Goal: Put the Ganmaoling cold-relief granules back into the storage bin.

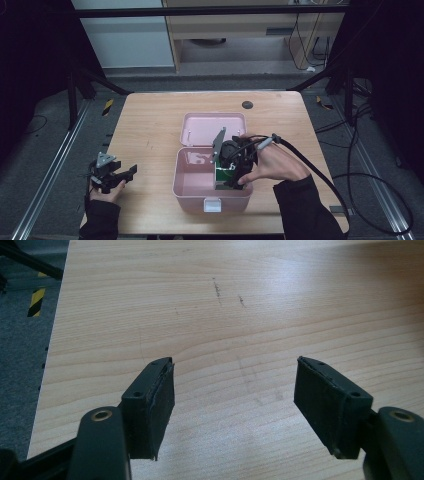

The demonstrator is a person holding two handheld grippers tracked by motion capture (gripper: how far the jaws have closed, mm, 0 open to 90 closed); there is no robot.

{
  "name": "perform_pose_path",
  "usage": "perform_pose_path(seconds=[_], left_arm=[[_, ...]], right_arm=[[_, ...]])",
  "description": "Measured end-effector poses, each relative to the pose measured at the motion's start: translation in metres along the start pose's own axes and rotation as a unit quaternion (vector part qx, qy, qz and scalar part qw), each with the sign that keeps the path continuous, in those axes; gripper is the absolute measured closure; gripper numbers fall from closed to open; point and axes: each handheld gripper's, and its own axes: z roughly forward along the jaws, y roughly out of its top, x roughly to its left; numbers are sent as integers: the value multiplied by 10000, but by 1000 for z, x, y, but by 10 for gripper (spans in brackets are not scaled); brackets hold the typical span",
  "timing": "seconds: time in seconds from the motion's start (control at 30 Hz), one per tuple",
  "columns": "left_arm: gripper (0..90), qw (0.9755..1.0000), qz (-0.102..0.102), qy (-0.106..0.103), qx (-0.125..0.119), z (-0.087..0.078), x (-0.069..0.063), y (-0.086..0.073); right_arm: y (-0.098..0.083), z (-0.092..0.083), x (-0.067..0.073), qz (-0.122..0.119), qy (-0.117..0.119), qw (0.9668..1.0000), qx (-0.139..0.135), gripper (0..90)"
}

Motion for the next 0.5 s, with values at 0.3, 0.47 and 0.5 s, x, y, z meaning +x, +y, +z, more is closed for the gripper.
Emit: perform_pose_path(seconds=[0.3, 0.47, 0.5], left_arm=[[320, 10000, 8, 8, 4, 0, 0, 0], [320, 10000, -7, 5, -8, 0, 0, 0], [320, 10000, -6, 5, -8, 0, 0, 0]], right_arm=[[-5, 13, -1, 36, 83, 10000, 28, 165], [-6, 18, -2, 77, 116, 9999, -35, 165], [-8, 20, -3, 83, 151, 9998, -51, 165]])
